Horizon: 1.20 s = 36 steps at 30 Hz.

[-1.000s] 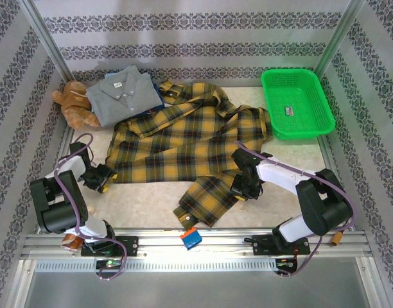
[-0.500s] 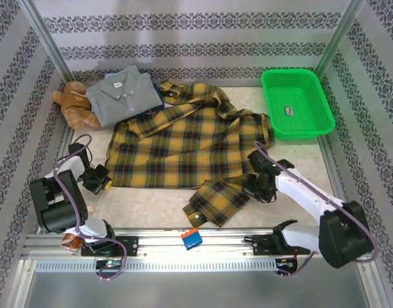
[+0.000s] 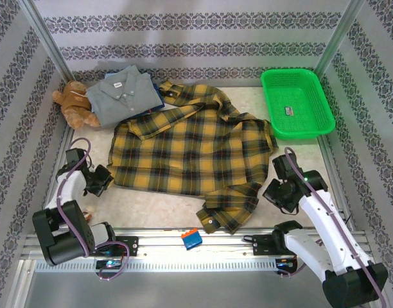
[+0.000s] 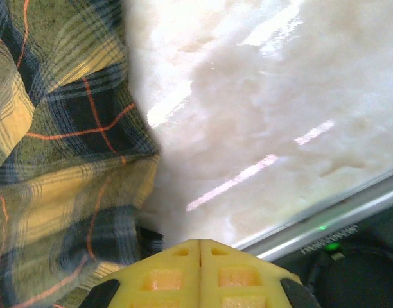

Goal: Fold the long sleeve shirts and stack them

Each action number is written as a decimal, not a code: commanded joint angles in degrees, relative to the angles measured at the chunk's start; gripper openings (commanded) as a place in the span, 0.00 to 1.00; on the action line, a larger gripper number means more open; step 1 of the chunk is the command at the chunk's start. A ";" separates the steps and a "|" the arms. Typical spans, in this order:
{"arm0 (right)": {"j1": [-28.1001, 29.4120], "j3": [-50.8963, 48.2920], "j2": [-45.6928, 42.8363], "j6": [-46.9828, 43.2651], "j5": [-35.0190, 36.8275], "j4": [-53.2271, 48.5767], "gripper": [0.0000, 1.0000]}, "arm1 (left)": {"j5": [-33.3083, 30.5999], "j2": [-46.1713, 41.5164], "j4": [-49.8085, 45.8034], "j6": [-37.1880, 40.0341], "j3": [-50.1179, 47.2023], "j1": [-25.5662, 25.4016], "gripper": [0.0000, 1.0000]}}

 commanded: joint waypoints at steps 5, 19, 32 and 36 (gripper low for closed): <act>-0.40 2.68 1.24 -1.30 2.14 -4.76 0.00 | -2.51 -4.72 -6.41 -3.46 -2.00 -0.13 0.00; 12.21 -5.98 5.05 0.80 -11.99 11.06 0.45 | -2.82 -4.40 -5.16 -4.17 -2.83 -0.10 0.00; 16.32 -13.49 3.91 3.81 -6.55 16.70 0.47 | -2.78 -4.71 -4.89 -3.37 -3.37 -0.10 0.00; 16.38 -15.22 3.61 4.08 -5.62 20.71 0.46 | -2.95 -4.70 -4.85 -3.19 -3.28 -0.10 0.00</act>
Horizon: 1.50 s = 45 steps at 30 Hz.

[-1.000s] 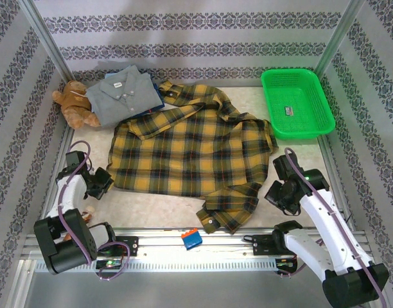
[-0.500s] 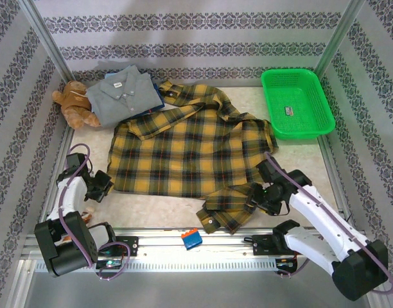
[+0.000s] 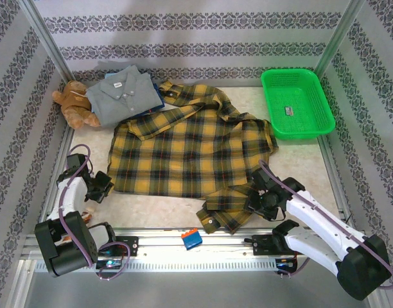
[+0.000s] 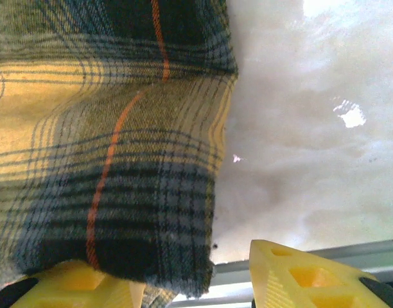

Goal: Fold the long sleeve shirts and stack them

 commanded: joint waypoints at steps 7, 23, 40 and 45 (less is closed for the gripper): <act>0.58 -5.29 -1.98 2.56 4.94 9.33 0.25 | -1.05 -0.21 -0.34 0.60 -0.61 -0.12 0.00; -0.20 7.15 -11.50 4.20 8.09 -7.52 0.00 | 1.61 -3.09 -2.12 -1.92 1.04 -0.10 0.00; -16.71 22.15 6.79 -11.09 -3.27 -1.14 0.00 | 4.05 2.27 1.85 -3.02 7.56 -0.10 0.00; -17.44 25.66 12.29 -14.24 -4.10 0.02 0.00 | 4.36 5.71 3.51 -2.47 10.46 -0.61 0.00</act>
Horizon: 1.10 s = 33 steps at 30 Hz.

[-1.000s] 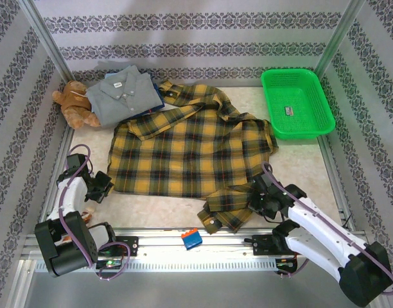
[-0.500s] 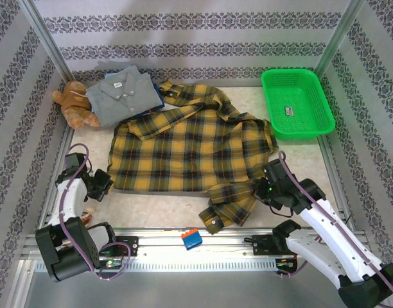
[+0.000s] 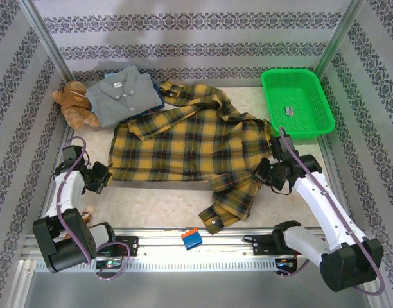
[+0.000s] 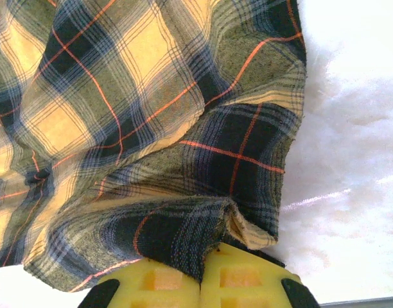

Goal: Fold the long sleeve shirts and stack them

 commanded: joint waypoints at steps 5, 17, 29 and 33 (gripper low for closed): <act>-3.20 10.83 13.80 -10.66 -2.27 1.93 0.00 | 0.97 11.35 3.60 3.44 10.18 -1.25 0.00; -5.79 21.28 29.82 -18.76 -3.42 2.43 0.00 | 0.54 24.32 4.09 5.87 21.33 -3.24 0.00; -9.23 29.84 42.00 -24.62 -3.31 1.28 0.00 | -1.52 34.30 -1.18 10.14 32.33 -4.39 0.00; -9.58 32.73 45.33 -25.82 -3.33 0.93 0.00 | -2.37 36.35 -2.09 10.72 34.41 -5.24 0.00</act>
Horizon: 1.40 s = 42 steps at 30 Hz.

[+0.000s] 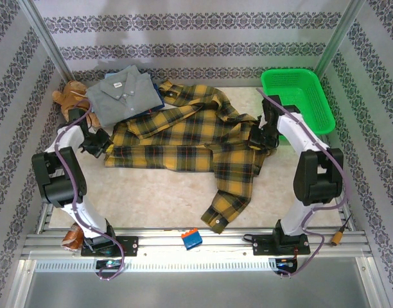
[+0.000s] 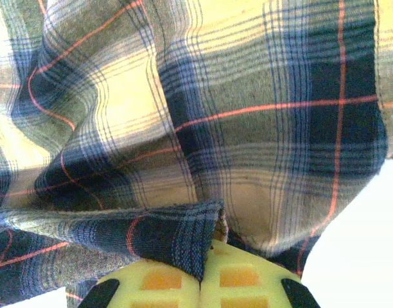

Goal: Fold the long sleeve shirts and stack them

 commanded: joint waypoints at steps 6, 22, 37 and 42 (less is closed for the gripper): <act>-1.86 6.79 7.25 -4.10 0.92 -2.06 0.00 | -4.52 3.21 -3.04 1.59 4.01 -1.25 0.03; -2.19 7.27 0.77 -2.69 4.70 1.07 0.68 | -11.92 -14.27 -2.16 -5.16 1.70 -3.27 0.85; 36.07 -27.25 -24.57 5.69 4.95 1.22 0.76 | -0.50 -6.22 16.72 1.12 -7.22 -25.95 0.89; 44.66 -29.45 -17.90 6.93 4.88 7.50 0.75 | -2.75 -0.80 15.65 1.21 -7.53 -25.80 0.88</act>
